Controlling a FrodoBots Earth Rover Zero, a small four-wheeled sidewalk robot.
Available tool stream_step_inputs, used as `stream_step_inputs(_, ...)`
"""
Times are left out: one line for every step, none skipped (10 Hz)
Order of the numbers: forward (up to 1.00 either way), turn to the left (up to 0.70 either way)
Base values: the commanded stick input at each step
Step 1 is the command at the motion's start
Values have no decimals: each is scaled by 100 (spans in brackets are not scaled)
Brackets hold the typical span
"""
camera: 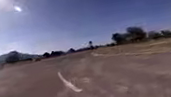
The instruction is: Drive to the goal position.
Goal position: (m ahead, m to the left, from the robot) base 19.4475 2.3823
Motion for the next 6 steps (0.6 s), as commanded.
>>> stream_step_inputs(100,0)
stream_step_inputs(100,0)
stream_step_inputs(100,0)
stream_step_inputs(100,0)
stream_step_inputs(100,0)
stream_step_inputs(100,0)
